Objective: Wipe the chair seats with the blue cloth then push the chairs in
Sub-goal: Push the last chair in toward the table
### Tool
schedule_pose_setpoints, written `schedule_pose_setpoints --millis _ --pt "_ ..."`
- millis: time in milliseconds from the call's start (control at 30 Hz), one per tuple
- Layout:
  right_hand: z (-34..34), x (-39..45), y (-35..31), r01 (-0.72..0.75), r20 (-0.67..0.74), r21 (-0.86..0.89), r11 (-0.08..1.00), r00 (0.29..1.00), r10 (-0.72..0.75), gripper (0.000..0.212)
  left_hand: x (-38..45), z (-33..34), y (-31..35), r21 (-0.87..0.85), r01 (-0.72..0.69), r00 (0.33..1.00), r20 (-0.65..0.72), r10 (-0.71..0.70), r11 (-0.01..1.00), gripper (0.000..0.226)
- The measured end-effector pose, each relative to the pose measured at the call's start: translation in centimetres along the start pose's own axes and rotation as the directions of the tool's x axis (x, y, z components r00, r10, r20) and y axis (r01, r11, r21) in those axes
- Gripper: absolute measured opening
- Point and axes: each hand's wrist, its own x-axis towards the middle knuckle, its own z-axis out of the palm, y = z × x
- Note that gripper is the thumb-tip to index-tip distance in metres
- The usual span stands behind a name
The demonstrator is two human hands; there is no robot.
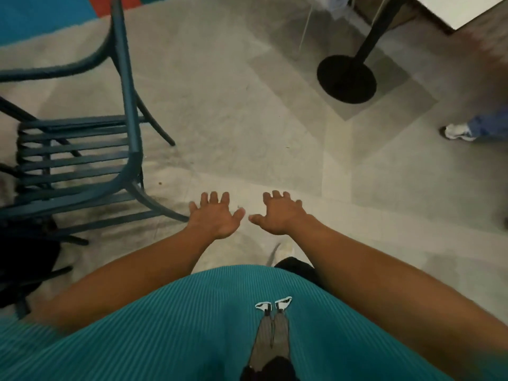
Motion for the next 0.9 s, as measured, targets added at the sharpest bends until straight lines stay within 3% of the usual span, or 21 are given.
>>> schedule_pose_setpoints --millis 200,367,433,500,567,633,700,733,800,900 --pt "-8.7 12.1 1.4 0.220 0.076 -0.212 0.952 0.975 -0.209 0.085 8.4 -4.1 0.9 -0.184 0.275 0.962 0.043 -0.271 0.944 0.079" --pt "-17.3 20.0 0.1 0.437 0.188 -0.378 0.816 0.899 -0.395 0.085 13.0 -9.4 2.8 -0.376 0.501 0.854 0.069 -0.516 0.780 0.079" --pt "-21.1 22.9 -1.9 0.517 0.214 -0.454 0.726 0.854 -0.474 0.086 14.5 -12.3 2.8 -0.458 0.542 0.802 0.030 -0.597 0.705 0.078" --pt "-24.7 25.1 -5.2 0.589 0.221 -0.498 0.636 0.795 -0.564 0.087 15.4 -15.7 2.4 -0.500 0.542 0.739 -0.099 -0.666 0.675 0.078" --pt "-28.1 26.7 -9.3 0.677 0.179 -0.519 0.522 0.683 -0.708 0.086 15.8 -19.0 1.0 -0.511 0.527 0.617 -0.318 -0.719 0.679 0.080" --pt "-31.0 28.0 -13.5 0.754 0.068 -0.533 0.383 0.490 -0.869 0.083 16.1 -22.0 -1.3 -0.541 0.528 0.423 -0.501 -0.755 0.655 0.088" --pt "-33.2 29.1 -17.7 0.813 -0.022 -0.518 0.265 0.297 -0.955 0.088 16.3 -24.0 -4.1 -0.613 0.532 0.234 -0.556 -0.797 0.584 0.102" --pt "-34.1 29.7 -19.6 0.830 -0.031 -0.519 0.204 0.220 -0.975 0.092 16.4 -24.5 -5.5 -0.648 0.539 0.183 -0.533 -0.826 0.538 0.108" --pt "-35.1 31.3 -23.1 0.821 0.038 -0.565 0.083 0.126 -0.991 0.104 17.0 -24.7 -8.1 -0.685 0.587 0.162 -0.423 -0.891 0.432 0.120" --pt "-35.4 33.7 -26.6 0.799 0.197 -0.601 -0.034 0.107 -0.975 0.115 17.5 -23.7 -10.5 -0.697 0.656 0.199 -0.209 -0.957 0.289 0.128"
